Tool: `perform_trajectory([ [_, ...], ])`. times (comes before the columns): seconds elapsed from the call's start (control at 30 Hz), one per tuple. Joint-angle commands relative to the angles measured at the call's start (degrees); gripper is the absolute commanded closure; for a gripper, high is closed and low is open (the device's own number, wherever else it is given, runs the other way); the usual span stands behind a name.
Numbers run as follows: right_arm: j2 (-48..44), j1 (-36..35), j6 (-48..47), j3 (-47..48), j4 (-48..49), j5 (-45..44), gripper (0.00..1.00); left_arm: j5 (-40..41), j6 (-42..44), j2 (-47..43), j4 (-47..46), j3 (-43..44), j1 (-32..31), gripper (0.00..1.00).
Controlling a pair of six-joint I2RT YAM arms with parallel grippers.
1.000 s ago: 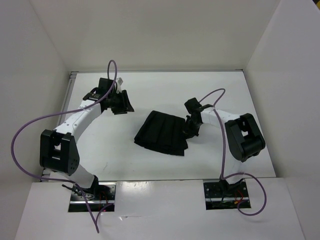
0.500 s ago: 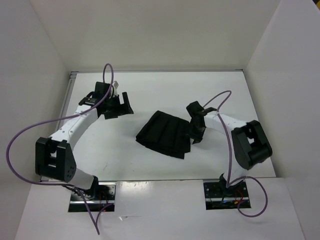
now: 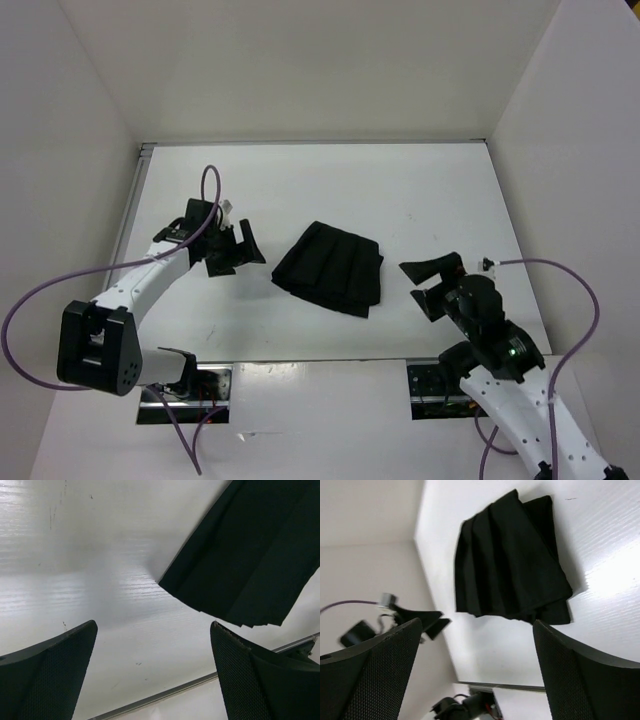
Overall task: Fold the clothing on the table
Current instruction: Fold the skirt
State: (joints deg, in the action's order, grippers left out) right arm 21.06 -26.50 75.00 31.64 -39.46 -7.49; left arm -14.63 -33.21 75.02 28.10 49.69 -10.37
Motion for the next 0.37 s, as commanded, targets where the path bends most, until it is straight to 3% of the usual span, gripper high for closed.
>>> perform_trajectory([
  [0.0, -10.14, -0.39, 7.35, -2.37, -3.69, -3.76, 0.04, -3.2, -2.03, -2.43, -2.52, -0.64, 0.79, 0.0],
  [0.13, -13.94, -0.39, 7.97, -3.07, -5.01, -4.38, 0.04, -4.43, -2.03, -1.9, -3.66, -0.65, 1.32, 0.0],
  [0.33, -9.64, -0.39, 4.63, -1.5, -2.47, -4.38, 0.09, -7.16, -2.03, -1.9, -5.51, -1.18, 1.32, 0.0],
])
